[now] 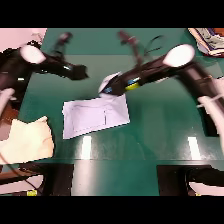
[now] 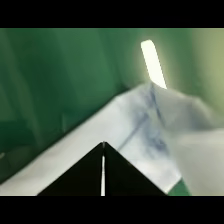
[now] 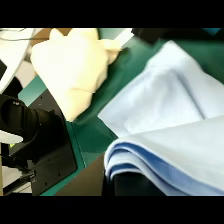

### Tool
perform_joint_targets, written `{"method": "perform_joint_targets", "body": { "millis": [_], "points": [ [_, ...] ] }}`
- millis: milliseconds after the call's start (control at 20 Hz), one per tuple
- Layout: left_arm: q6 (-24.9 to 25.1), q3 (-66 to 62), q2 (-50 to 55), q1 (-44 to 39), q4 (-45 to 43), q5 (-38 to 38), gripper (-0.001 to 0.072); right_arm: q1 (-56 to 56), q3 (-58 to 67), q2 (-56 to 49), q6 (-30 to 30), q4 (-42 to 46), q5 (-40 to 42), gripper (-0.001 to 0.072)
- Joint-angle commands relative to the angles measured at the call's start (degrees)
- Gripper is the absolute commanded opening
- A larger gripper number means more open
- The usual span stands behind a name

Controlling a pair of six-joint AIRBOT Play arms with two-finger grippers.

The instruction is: Fold the shirts.

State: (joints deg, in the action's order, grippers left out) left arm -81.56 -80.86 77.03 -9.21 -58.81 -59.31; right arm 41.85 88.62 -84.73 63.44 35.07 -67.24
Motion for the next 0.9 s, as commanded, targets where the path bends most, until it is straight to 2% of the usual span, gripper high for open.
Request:
{"method": "perform_joint_targets", "body": {
  "millis": [0, 50, 100, 150, 250, 300, 350, 500, 550, 600, 850],
  "points": [
    [0.61, -0.04, -8.35, 8.72, -4.37, -1.79, 0.0020, 10.64, 3.85, -9.35, -3.45, -0.83, 8.63, 0.0021],
    [0.61, -0.04, -9.62, 10.58, -4.50, -1.81, 0.0020, 12.76, 6.86, -12.63, -4.72, -0.46, 9.03, 0.0117],
    [0.61, -0.07, -10.73, 12.39, -4.50, -1.99, 0.0020, 14.58, 10.21, -16.04, -5.49, -0.52, 8.79, 0.0392],
    [0.59, -0.07, -11.28, 13.77, -4.48, -2.36, 0.0020, 15.87, 13.05, -18.78, -5.49, -0.50, 8.15, 0.0564],
    [0.59, -0.04, -11.61, 15.58, -4.46, -4.28, 0.0020, 16.57, 17.68, -23.06, -5.03, -0.44, 2.60, 0.0565],
    [0.61, -0.02, -11.58, 16.04, -4.52, -5.55, 0.0020, 15.82, 19.45, -24.28, -2.21, -0.20, -0.94, 0.0432],
    [0.63, -0.02, -11.56, 16.04, -4.98, -6.54, 0.0020, 14.62, 20.22, -24.65, -0.50, 0.59, -3.76, 0.0364],
    [1.03, -0.02, -11.58, 16.02, -5.09, -8.61, 0.0020, 8.39, 17.00, -22.86, 0.00, 1.16, -10.54, 0.0364],
    [1.05, -0.02, -11.56, 16.04, -5.09, -9.18, 0.0020, 5.86, 14.23, -21.46, 0.24, 1.18, -11.43, 0.0342],
    [1.05, -0.02, -11.58, 16.02, -5.09, -9.51, 0.0020, 2.84, 10.34, -19.50, 0.24, 1.20, -11.54, 0.0284],
    [1.03, -0.02, -11.56, 16.02, -5.09, -9.70, 0.0020, -12.87, -11.65, -8.61, 0.24, 1.20, -7.30, 0.0283]
  ]
}}
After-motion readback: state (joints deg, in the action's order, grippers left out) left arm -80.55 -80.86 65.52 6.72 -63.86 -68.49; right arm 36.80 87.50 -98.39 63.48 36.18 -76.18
